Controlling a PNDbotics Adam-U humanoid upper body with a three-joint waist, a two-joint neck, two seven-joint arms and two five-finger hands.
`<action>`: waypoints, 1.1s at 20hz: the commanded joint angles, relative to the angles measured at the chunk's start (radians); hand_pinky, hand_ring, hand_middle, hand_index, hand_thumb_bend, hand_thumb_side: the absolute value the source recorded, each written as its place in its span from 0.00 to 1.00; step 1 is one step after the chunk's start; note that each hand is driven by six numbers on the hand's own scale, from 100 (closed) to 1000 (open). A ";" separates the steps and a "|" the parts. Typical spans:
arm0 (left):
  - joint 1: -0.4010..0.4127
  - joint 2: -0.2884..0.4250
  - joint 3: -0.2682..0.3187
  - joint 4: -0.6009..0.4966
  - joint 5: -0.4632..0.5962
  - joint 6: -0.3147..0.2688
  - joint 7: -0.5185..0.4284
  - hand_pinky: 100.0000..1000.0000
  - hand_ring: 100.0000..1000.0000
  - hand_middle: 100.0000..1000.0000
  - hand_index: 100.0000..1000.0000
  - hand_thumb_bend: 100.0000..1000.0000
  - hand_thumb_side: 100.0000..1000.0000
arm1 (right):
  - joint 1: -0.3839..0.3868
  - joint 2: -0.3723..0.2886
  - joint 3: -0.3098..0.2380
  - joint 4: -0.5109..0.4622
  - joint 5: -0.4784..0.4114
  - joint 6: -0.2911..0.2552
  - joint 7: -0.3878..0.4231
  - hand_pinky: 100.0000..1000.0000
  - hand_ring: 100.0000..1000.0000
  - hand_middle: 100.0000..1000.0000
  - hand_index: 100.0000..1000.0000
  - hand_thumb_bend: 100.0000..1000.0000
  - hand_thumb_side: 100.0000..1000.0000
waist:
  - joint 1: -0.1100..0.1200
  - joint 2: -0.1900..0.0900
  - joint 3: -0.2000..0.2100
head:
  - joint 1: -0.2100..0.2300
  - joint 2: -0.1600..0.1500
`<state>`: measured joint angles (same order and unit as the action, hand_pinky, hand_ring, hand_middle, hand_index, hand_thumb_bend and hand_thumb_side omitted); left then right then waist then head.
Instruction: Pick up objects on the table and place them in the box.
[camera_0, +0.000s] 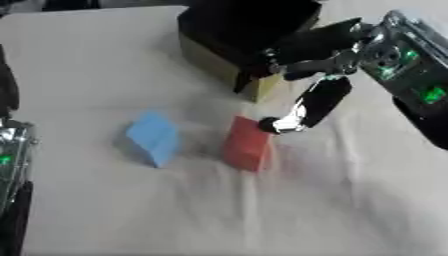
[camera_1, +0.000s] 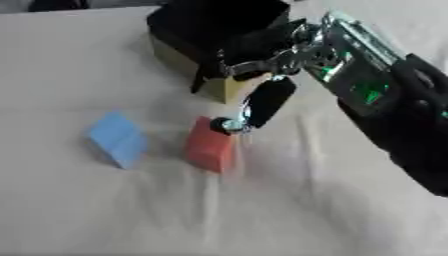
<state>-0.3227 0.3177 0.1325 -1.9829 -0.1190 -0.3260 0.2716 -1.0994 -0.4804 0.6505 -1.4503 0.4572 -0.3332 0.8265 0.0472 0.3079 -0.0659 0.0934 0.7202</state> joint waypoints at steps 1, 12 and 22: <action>-0.008 0.015 0.000 -0.017 0.001 0.004 -0.002 0.66 0.69 0.64 0.68 0.00 0.88 | -0.014 -0.007 -0.006 0.000 -0.003 -0.086 0.080 0.86 0.93 0.87 0.93 0.15 0.65 | 0.000 -0.020 0.002 | -0.001 0.004; -0.009 0.012 -0.002 -0.017 0.001 0.008 -0.005 0.65 0.69 0.64 0.68 0.00 0.88 | 0.008 -0.008 -0.010 -0.026 0.056 -0.124 0.073 0.85 0.93 0.87 0.94 0.22 0.91 | 0.000 -0.017 0.005 | 0.000 0.007; -0.009 0.010 -0.002 -0.017 0.003 0.010 -0.007 0.65 0.69 0.64 0.68 0.00 0.88 | 0.030 0.011 -0.005 -0.011 0.042 -0.157 0.080 0.86 0.93 0.87 0.94 0.19 0.86 | -0.001 -0.016 0.003 | 0.001 0.010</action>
<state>-0.3229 0.3172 0.1305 -1.9829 -0.1183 -0.3173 0.2653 -1.0544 -0.4671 0.6534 -1.4551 0.5049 -0.3685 0.7912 0.0468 0.3088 -0.0628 0.0935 0.7209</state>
